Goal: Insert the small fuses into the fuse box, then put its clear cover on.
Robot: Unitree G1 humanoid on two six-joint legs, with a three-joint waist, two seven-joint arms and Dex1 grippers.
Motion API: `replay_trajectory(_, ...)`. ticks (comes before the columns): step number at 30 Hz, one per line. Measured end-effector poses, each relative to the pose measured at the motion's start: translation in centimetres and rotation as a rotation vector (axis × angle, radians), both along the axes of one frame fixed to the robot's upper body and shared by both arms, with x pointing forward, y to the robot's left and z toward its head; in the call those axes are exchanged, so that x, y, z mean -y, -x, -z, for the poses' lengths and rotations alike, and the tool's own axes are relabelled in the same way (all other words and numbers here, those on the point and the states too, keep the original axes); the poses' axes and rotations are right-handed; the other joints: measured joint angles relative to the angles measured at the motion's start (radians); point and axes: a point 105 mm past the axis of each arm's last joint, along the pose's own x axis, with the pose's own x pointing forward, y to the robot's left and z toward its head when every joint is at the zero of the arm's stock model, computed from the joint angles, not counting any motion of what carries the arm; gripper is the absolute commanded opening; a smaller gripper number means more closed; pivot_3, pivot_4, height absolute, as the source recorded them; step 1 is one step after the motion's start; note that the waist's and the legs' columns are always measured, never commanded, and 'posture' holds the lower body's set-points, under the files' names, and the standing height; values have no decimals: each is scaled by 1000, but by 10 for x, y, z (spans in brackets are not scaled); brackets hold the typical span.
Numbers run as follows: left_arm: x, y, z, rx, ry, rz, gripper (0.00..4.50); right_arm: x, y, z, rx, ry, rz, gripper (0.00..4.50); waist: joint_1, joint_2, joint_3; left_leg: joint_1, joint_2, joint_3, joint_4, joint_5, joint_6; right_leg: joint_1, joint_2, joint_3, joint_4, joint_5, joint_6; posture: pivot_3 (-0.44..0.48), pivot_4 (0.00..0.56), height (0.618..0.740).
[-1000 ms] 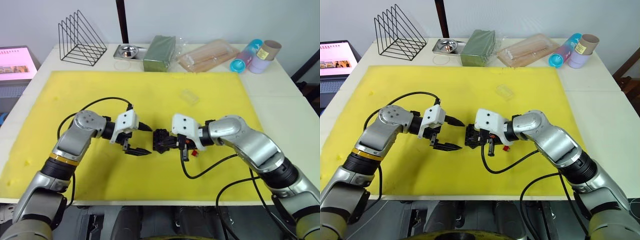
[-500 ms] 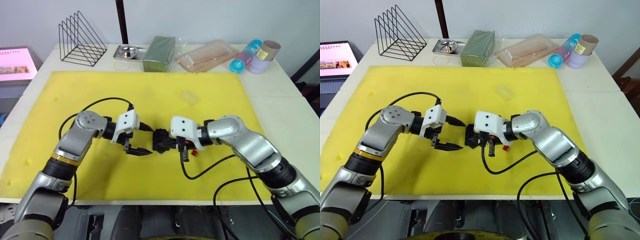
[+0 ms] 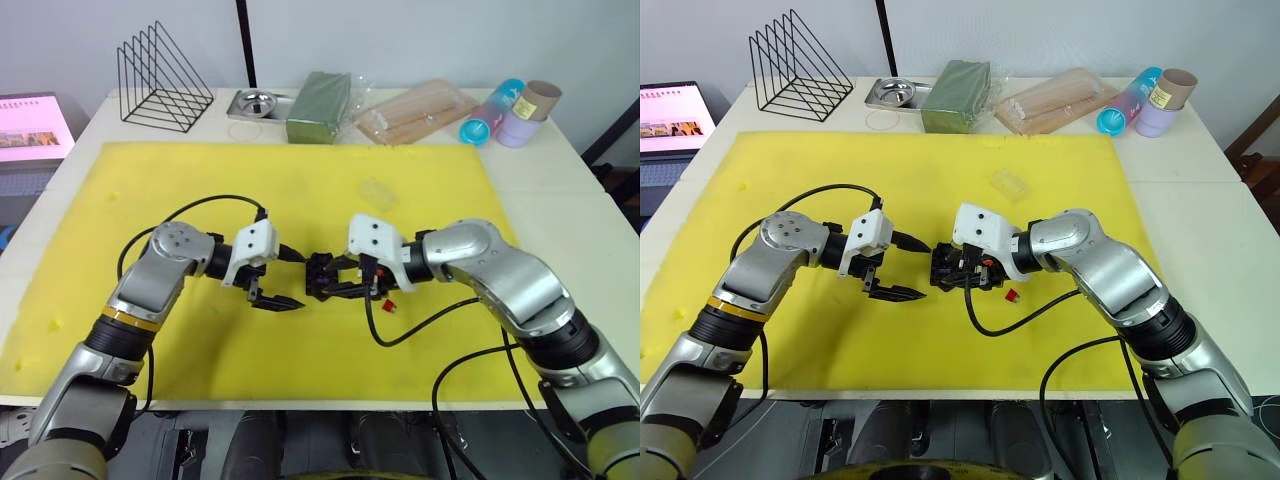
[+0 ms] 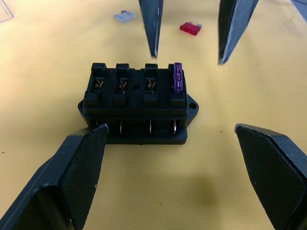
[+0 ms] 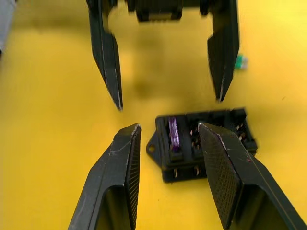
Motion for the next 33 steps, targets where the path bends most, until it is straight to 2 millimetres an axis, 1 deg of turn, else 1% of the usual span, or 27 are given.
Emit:
replay_trajectory(5,0,0,0,-1,0,-2,4500,-4,2,-5,-1,-22,-7,2028,0,0,0,0,0,0,0,0,0,0,0,0,0,0,0,0,150,740)
replay_trajectory(6,0,0,1,-2,0,-2,4500,-4,2,-5,-1,-24,-6,1637,0,0,0,0,0,0,0,0,0,0,0,0,0,0,0,0,150,740)
replay_trajectory(7,-1,-1,1,-3,0,-4,4500,-4,1,-5,0,-27,-4,1424,0,0,0,0,0,0,0,0,0,0,0,0,0,0,0,0,150,740)
replay_trajectory(8,-1,-1,1,-3,0,-5,4500,-5,1,-5,2,-30,-3,1045,0,0,0,0,0,0,0,0,0,0,0,0,0,0,0,0,150,740)
replay_trajectory(9,-1,-1,1,-3,0,-5,4500,-6,1,-5,5,-34,-4,773,0,0,0,0,0,0,0,0,0,0,0,0,0,0,0,0,150,740)
replay_trajectory(10,-1,-1,1,-1,0,-5,4500,-6,0,-5,7,-37,-4,357,0,0,0,0,0,0,0,0,0,0,0,0,0,0,0,0,150,740)
replay_trajectory(11,-1,-1,1,1,0,-6,4500,-6,-1,-4,5,-40,-2,48,0,0,0,0,0,0,0,0,0,0,0,0,0,0,0,0,150,740)
replay_trajectory(14,-1,-2,1,6,2,-10,4500,-3,-3,5,-25,-46,12,48,1,0,0,0,0,0,0,0,0,0,0,0,0,0,0,0,150,740)
replay_trajectory(28,-1,-5,0,20,7,-34,4500,0,-7,19,-37,-39,10,48,0,0,0,0,0,0,0,0,0,0,0,0,0,0,0,0,150,740)
replay_trajectory(33,-1,-5,0,21,7,-36,4500,0,-10,25,-3,-31,-3,48,0,0,0,0,0,0,0,0,0,0,0,0,0,0,0,0,150,740)
